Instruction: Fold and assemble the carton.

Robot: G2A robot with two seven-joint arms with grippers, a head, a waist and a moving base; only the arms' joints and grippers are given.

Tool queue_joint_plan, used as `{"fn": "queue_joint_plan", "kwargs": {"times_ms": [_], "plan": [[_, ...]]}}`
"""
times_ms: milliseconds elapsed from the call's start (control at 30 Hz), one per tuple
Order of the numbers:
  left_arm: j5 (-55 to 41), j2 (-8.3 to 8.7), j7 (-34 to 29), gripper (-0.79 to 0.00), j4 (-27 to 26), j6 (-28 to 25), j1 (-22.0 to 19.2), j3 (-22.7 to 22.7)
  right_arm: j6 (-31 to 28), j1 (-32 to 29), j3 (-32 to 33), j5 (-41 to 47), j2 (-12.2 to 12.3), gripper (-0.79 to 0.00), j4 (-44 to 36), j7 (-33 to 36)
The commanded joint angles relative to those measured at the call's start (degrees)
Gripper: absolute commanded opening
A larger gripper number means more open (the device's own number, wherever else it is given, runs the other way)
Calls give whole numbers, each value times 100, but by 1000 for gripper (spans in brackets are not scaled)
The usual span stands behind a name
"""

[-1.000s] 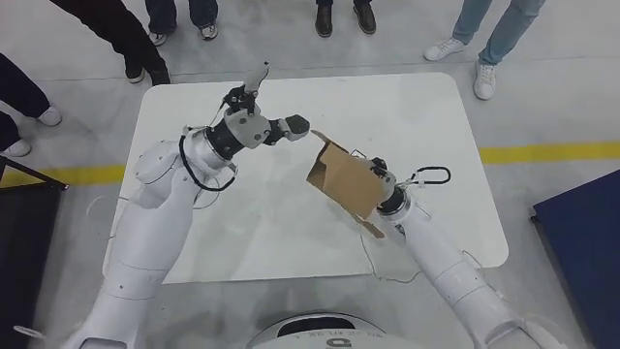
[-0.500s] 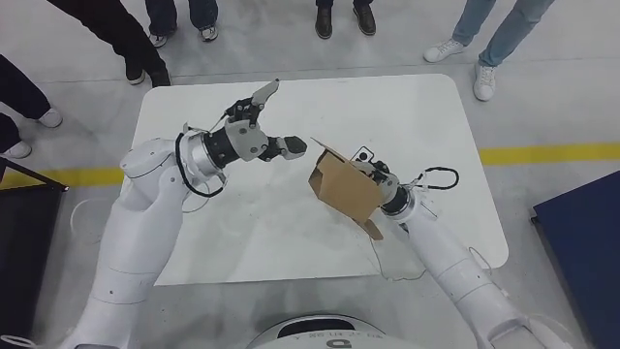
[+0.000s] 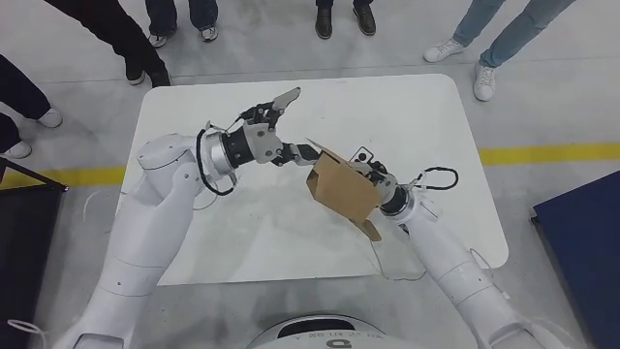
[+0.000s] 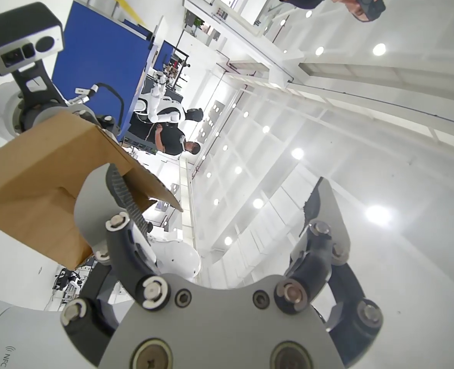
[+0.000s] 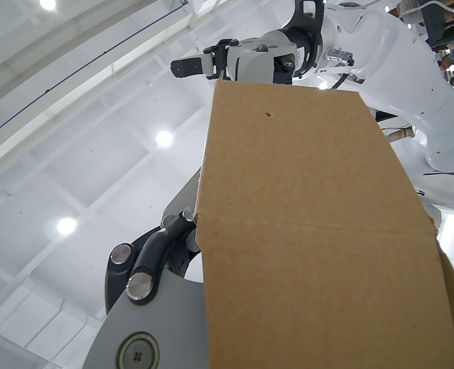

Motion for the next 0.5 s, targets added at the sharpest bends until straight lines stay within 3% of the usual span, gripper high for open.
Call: {"fn": "queue_joint_plan", "kwargs": {"times_ms": [0, 267, 467], "plan": [[-61, -9, -11, 0, 62, -2, -65, 73, -12, -6, 11, -54, 4, -785, -5, 6], [138, -8, 24, 0, 264, 179, -302, 374, -44, -45, 48, -155, 9, -785, -13, -3], [-25, 19, 90, 0, 181, -71, -230, 132, -52, -78, 128, -162, 20, -785, -12, -17]]}}
